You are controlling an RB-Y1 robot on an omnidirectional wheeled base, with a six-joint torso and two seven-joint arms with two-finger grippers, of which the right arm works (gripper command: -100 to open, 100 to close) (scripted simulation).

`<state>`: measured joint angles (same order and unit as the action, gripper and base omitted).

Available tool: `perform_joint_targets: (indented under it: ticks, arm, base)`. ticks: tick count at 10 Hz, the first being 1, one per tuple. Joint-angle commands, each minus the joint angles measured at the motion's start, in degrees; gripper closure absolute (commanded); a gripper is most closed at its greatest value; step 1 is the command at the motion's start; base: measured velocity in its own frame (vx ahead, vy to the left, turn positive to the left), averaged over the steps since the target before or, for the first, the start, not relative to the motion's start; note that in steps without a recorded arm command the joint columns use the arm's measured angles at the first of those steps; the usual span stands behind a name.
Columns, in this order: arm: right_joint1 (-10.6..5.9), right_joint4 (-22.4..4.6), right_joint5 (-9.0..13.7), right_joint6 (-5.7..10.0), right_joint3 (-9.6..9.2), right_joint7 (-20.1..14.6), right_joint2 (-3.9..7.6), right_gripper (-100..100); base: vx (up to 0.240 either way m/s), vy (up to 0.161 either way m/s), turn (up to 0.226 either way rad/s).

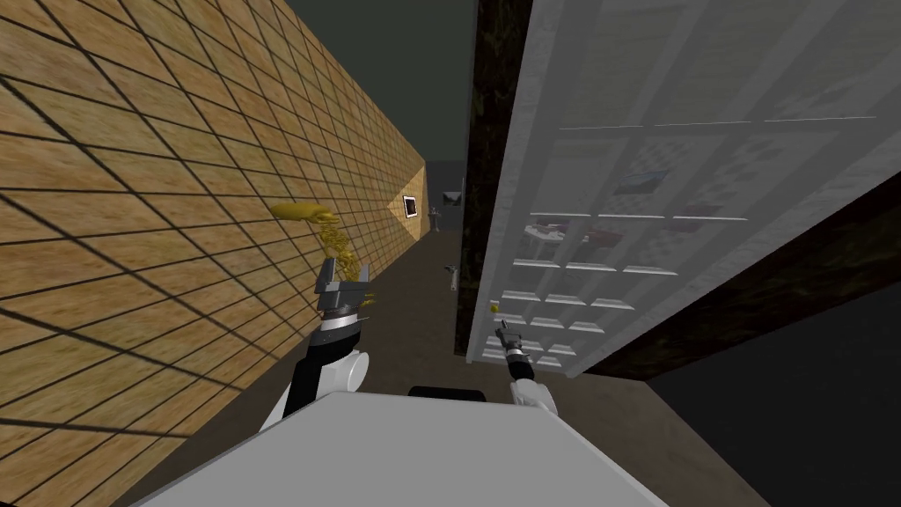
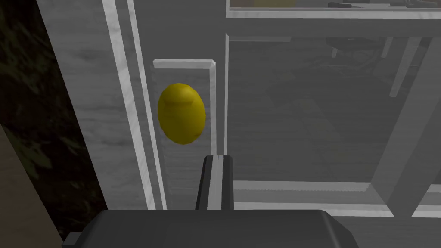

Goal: Push the door open

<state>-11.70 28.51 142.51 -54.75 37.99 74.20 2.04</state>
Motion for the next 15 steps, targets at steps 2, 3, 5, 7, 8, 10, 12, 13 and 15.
perform_joint_targets:
  ticks: [2, 3, 5, 7, 8, 10, 12, 13, 15]
  arm:
    - [-0.46, 1.0, -0.7, 0.94, -0.34, -1.3, -0.21, -100]
    - [-0.68, 1.1, -0.9, 1.11, -0.41, -1.6, -0.65, -100]
    - [-0.31, 2.1, -1.1, 1.49, -0.62, -2.0, -1.16, -100]
    - [-0.09, 2.1, -0.5, 1.47, -0.32, -1.5, 0.25, -100]
    - [-0.01, 2.1, -0.2, 1.40, -0.18, -1.2, 0.53, -100]
    - [0.10, 2.0, 0.4, 1.26, 0.06, -0.6, 0.48, -100]
    - [0.12, 1.9, 0.8, 1.11, 0.18, -0.1, -0.35, -100]
    - [0.03, 1.8, 1.0, 1.02, 0.12, 0.1, -1.22, -100]
    - [0.83, 1.7, 0.9, 0.93, 0.31, -0.1, -0.61, 100]
  base:
    - [-0.152, 0.045, -0.045]
    - [-0.188, 0.084, -0.047]
    - [-0.134, 0.027, -0.017]
    - [0.142, -0.037, 0.026]
    - [0.188, -0.059, 0.028]
    - [0.198, -0.034, 0.035]
    - [0.185, -0.006, 0.035]
    - [0.131, 0.017, -0.007]
    - [0.002, 0.004, 0.001]
